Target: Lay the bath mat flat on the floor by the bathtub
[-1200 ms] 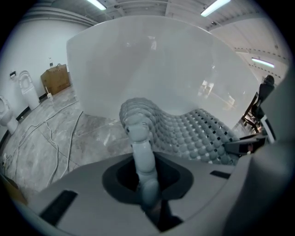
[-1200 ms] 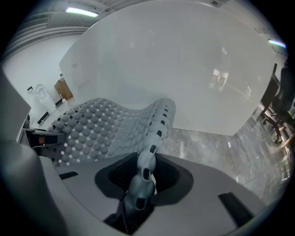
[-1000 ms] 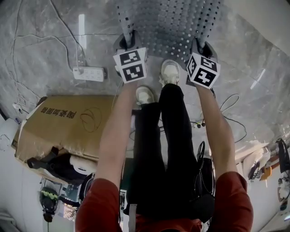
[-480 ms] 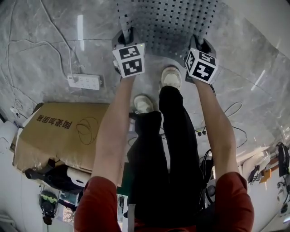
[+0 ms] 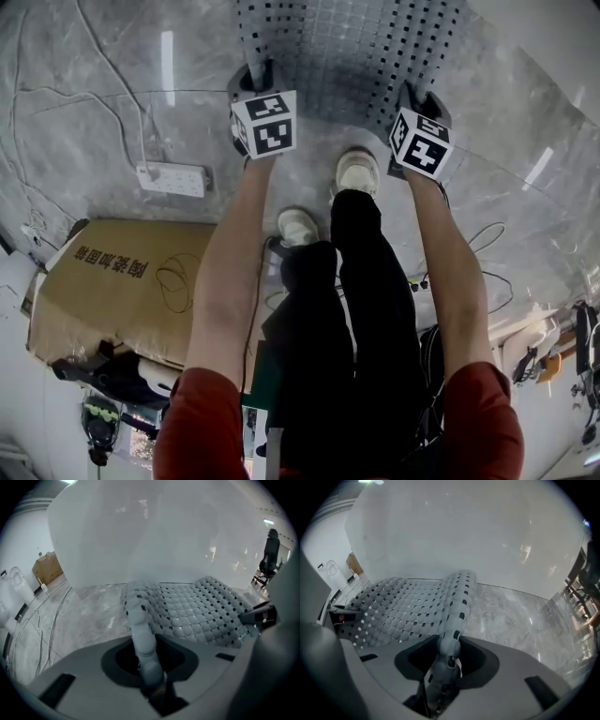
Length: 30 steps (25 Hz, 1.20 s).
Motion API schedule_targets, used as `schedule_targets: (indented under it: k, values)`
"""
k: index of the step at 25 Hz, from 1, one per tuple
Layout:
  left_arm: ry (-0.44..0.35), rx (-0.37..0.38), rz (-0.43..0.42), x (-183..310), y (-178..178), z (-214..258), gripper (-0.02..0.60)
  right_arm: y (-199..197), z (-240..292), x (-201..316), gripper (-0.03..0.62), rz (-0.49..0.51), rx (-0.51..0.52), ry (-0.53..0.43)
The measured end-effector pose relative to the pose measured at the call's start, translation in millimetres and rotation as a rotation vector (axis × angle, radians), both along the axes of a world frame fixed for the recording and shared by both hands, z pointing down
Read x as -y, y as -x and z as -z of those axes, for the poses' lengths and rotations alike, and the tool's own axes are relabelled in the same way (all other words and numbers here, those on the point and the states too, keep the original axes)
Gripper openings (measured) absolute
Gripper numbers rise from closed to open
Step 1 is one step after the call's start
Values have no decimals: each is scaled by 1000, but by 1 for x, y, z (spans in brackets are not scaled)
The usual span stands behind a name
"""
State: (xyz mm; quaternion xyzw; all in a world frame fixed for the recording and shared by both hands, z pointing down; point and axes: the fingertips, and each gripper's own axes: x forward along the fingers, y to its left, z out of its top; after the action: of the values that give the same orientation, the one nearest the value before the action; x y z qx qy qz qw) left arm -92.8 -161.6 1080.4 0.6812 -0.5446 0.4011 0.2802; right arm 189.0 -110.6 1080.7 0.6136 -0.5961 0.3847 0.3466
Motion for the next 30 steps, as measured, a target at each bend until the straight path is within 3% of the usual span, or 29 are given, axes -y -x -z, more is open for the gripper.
schedule_targets:
  k: [9, 15, 21, 30]
  values:
    - [40, 81, -76, 10, 23, -22, 228, -9, -8, -2, 205, -54, 14, 3]
    - [64, 76, -39, 9, 34, -23, 322, -18, -6, -4, 280, -79, 47, -36]
    - [75, 58, -47, -6, 34, -16, 351, -6, -2, -5, 346, -37, 64, -47]
    - [66, -21, -15, -23, 16, 40, 354, 0, 54, -2, 353, -41, 70, -82]
